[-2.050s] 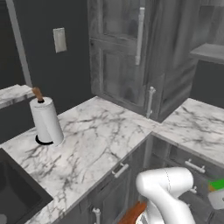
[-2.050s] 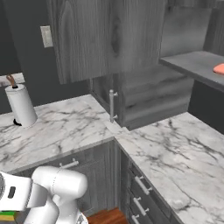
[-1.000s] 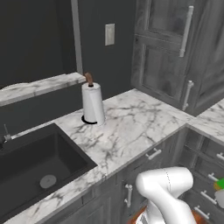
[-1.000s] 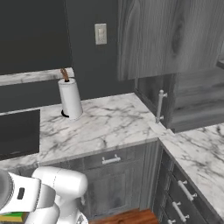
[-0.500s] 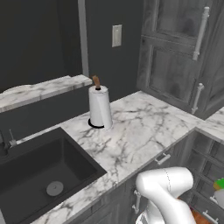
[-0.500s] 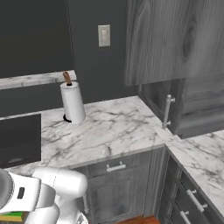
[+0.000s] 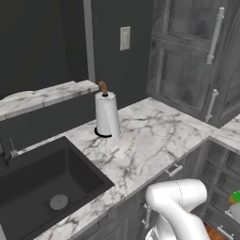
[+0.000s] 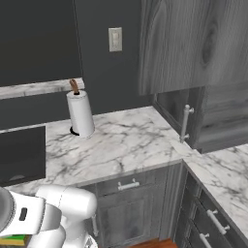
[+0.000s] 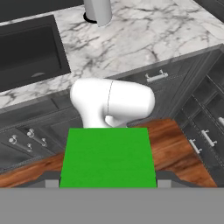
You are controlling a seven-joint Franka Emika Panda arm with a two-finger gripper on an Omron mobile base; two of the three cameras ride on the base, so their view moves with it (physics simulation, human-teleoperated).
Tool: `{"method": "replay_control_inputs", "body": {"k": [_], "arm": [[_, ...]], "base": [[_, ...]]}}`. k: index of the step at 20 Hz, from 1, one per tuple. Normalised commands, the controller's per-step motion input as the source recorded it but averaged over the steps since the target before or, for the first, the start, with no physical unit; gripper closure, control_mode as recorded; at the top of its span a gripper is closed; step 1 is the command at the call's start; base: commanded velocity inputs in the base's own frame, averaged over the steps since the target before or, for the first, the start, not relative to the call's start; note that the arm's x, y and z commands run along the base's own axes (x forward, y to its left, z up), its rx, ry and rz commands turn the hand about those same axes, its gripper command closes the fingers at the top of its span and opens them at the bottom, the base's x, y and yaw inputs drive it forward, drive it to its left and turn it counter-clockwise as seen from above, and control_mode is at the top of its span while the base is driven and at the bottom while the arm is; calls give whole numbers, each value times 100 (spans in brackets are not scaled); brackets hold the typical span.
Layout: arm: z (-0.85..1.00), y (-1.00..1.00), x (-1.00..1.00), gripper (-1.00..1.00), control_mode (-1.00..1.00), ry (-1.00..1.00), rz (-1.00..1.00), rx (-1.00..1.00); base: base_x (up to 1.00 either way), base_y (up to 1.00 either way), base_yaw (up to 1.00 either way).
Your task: Locate and retrieve the bar soap and sponge from the cabinet. Place them next to the sink.
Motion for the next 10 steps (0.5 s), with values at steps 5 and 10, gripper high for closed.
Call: {"method": "replay_control_inputs", "body": {"k": [5, 10], "arm": [[-3, 9, 2, 100, -100, -1, 0, 0], [-15, 54, 22, 100, -100, -5, -1, 0]], "base": [[7, 27, 0], [0, 0, 0]]}}
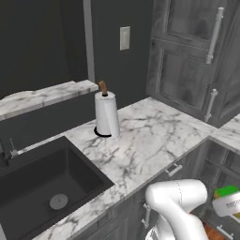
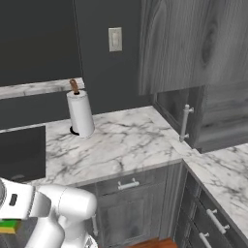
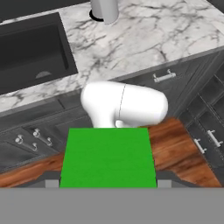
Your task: Locate and retrieve the bar soap and sponge from the cabinet. Place them next to the sink.
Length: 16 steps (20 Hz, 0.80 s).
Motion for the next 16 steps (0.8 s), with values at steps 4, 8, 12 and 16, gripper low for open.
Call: {"method": "replay_control_inputs", "body": {"k": [4, 8, 12, 16], "arm": [[-17, 61, 33, 100, -100, -5, 0, 0], [-13, 64, 41, 100, -100, -6, 0, 0], [-12, 60, 51, 100, -100, -6, 0, 1], [-22, 52, 65, 100, -100, -5, 0, 2]], "base": [[0, 0, 0], [0, 0, 0], [0, 0, 0], [0, 0, 0]]}}
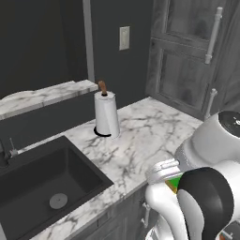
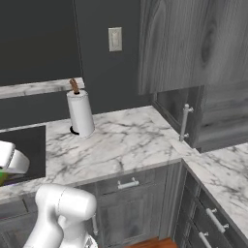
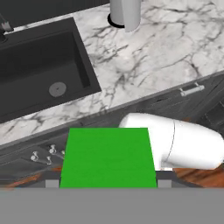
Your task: Locate and retrieve the bar soap and sponge from the cabinet. Place them next to the sink.
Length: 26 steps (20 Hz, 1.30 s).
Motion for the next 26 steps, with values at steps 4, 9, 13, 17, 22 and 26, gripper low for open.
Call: {"method": "replay_control_inputs", "body": {"k": [4, 9, 13, 17, 22, 26], "arm": [[-27, 50, 78, 100, -100, -1, 1, 0], [-26, 50, 86, 100, -100, 0, 4, 0], [-25, 49, 86, 100, -100, 0, 5, 0], [-30, 38, 94, 100, -100, 0, 8, 0], [-37, 18, 100, 100, -100, 0, 5, -1], [-44, 18, 99, 100, -100, 0, 1, -6]], "base": [[0, 0, 0], [0, 0, 0], [0, 0, 0], [0, 0, 0], [0, 0, 0], [0, 0, 0]]}}
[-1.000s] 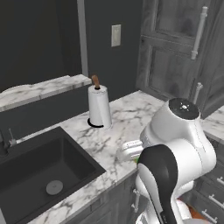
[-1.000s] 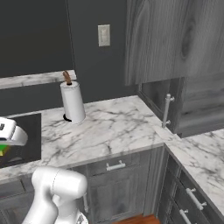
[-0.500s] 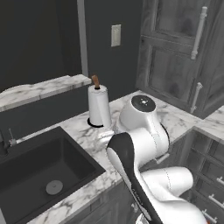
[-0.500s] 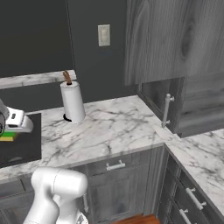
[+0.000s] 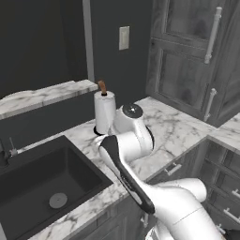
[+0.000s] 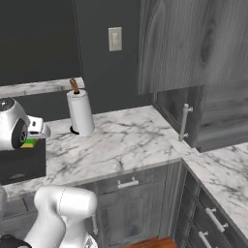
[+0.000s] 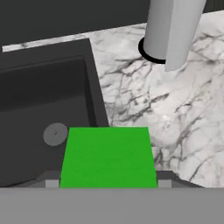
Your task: Locate and retrieve the bar soap and sponge from the cabinet. Place them next to the sink.
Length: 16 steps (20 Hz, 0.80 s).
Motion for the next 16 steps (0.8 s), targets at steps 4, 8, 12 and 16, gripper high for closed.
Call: {"method": "replay_control_inputs", "body": {"k": [4, 8, 12, 16], "arm": [[-51, 22, 71, 100, -100, 2, 1, -15], [-48, 11, 67, 100, -100, 3, 4, -15], [-42, 3, 73, 100, -100, 11, 6, -2], [-59, 9, 55, 100, -100, 8, 0, 4]], "base": [[0, 0, 0], [0, 0, 0], [0, 0, 0], [0, 0, 0]]}}
